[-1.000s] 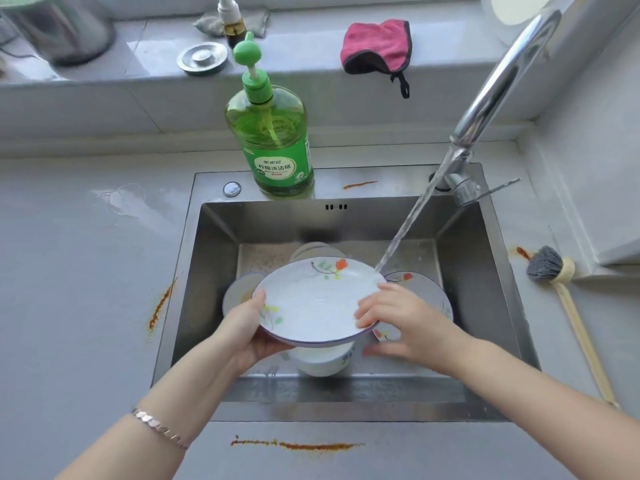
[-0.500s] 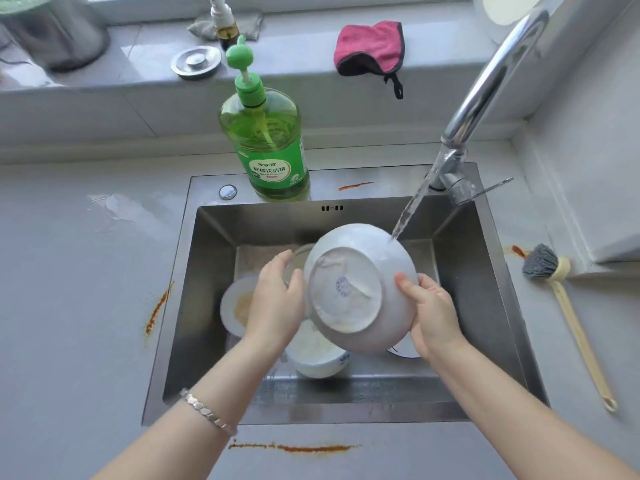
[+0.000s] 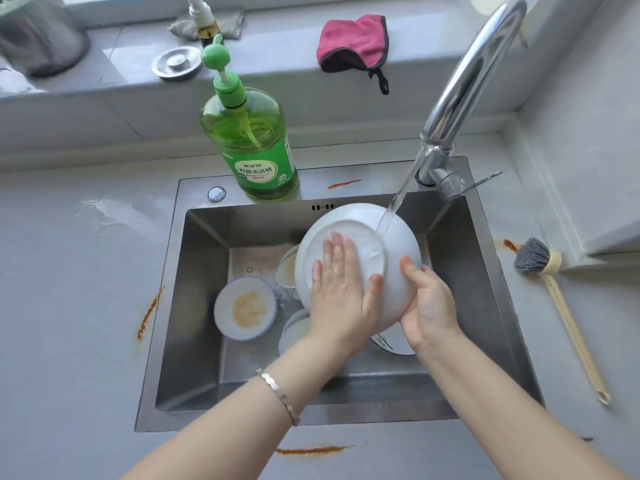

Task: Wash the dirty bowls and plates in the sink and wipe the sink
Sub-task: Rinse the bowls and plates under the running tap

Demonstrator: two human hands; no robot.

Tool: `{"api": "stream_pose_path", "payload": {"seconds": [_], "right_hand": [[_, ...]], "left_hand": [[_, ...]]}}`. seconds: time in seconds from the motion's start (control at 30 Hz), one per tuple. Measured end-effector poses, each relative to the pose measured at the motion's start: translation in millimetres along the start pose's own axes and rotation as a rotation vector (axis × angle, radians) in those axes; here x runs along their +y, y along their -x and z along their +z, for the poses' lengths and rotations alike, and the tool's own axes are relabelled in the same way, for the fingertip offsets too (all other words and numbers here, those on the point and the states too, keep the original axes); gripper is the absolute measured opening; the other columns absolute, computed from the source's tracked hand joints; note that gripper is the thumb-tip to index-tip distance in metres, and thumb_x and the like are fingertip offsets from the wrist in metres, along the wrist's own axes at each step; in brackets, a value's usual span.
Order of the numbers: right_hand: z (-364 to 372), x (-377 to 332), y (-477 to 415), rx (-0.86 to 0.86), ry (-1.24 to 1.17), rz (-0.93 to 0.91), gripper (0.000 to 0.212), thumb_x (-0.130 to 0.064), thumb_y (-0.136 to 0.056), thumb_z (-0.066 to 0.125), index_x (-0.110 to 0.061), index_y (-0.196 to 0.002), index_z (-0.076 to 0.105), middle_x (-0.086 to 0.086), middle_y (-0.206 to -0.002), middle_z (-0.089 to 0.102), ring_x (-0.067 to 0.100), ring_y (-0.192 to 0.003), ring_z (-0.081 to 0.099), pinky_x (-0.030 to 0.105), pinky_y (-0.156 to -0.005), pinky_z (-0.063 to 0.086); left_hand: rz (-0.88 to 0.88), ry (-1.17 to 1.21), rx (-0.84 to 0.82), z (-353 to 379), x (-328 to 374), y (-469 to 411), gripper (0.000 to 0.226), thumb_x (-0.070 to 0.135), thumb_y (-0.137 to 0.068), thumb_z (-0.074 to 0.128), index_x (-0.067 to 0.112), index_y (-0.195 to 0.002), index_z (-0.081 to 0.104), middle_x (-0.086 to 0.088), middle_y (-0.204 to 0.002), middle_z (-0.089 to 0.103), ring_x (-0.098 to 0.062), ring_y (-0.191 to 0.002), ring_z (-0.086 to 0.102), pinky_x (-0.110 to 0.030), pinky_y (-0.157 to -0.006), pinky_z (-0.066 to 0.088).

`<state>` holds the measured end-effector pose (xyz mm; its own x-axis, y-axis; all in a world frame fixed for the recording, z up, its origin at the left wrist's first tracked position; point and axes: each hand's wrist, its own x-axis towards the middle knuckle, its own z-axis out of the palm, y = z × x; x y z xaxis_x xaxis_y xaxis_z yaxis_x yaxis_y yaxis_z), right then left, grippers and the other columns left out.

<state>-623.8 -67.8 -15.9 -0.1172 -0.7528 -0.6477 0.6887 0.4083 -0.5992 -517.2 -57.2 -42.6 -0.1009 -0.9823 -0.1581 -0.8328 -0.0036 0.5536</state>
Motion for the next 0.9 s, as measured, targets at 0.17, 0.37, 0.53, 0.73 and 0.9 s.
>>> {"api": "stream_pose_path", "payload": {"seconds": [0.17, 0.37, 0.53, 0.73, 0.9], "right_hand": [[10.0, 3.3, 3.8, -0.056, 0.029, 0.004, 0.011, -0.006, -0.09, 0.053, -0.007, -0.083, 0.061, 0.003, -0.071, 0.073, 0.013, -0.065, 0.07, 0.023, -0.058, 0.057], [11.8, -3.1, 5.2, -0.141, 0.384, -0.169, 0.024, -0.006, -0.086, 0.06, -0.012, -0.064, 0.054, 0.0, -0.06, 0.064, 0.011, -0.055, 0.06, 0.023, -0.052, 0.049], [11.8, -14.8, 5.8, -0.248, 0.531, -0.248, 0.028, -0.004, -0.085, 0.061, -0.012, -0.061, 0.05, -0.01, -0.05, 0.056, 0.002, -0.049, 0.049, 0.015, -0.048, 0.04], [2.8, -28.5, -0.6, -0.191, 0.394, -0.242, 0.024, -0.003, -0.085, 0.058, -0.012, -0.064, 0.051, -0.006, -0.055, 0.063, 0.006, -0.051, 0.057, 0.017, -0.049, 0.046], [3.9, -25.9, -10.3, -0.169, 0.461, -0.267, 0.023, -0.008, -0.081, 0.065, -0.013, -0.063, 0.053, 0.001, -0.061, 0.061, 0.015, -0.06, 0.053, 0.027, -0.058, 0.044]], "left_hand": [[0.018, -0.014, -0.029, -4.4, -2.9, 1.8, 0.073, 0.055, -0.074, -0.007, 0.027, -0.14, -0.02, 0.009, -0.147, -0.03, -0.009, -0.137, -0.029, -0.029, -0.112, -0.017], [0.176, -0.021, 0.136, -29.9, 0.3, -16.3, 0.06, 0.045, -0.088, 0.012, 0.029, -0.145, 0.011, -0.004, -0.157, 0.007, -0.027, -0.146, 0.002, -0.04, -0.115, 0.0], [0.397, -0.099, 0.227, -44.7, 1.2, -50.3, 0.051, 0.036, -0.092, 0.024, 0.022, -0.13, 0.056, -0.004, -0.137, 0.053, -0.029, -0.133, 0.04, -0.044, -0.108, 0.026], [-0.253, 0.495, 0.064, -45.9, -14.3, -78.3, 0.051, 0.038, -0.098, 0.024, 0.009, -0.132, 0.048, -0.009, -0.14, 0.046, -0.023, -0.132, 0.036, -0.029, -0.107, 0.024], [0.183, 0.115, 0.168, -27.4, 6.6, -41.5, 0.063, 0.043, -0.091, 0.017, 0.016, -0.146, 0.028, -0.012, -0.154, 0.023, -0.031, -0.144, 0.014, -0.042, -0.115, 0.01]]}}
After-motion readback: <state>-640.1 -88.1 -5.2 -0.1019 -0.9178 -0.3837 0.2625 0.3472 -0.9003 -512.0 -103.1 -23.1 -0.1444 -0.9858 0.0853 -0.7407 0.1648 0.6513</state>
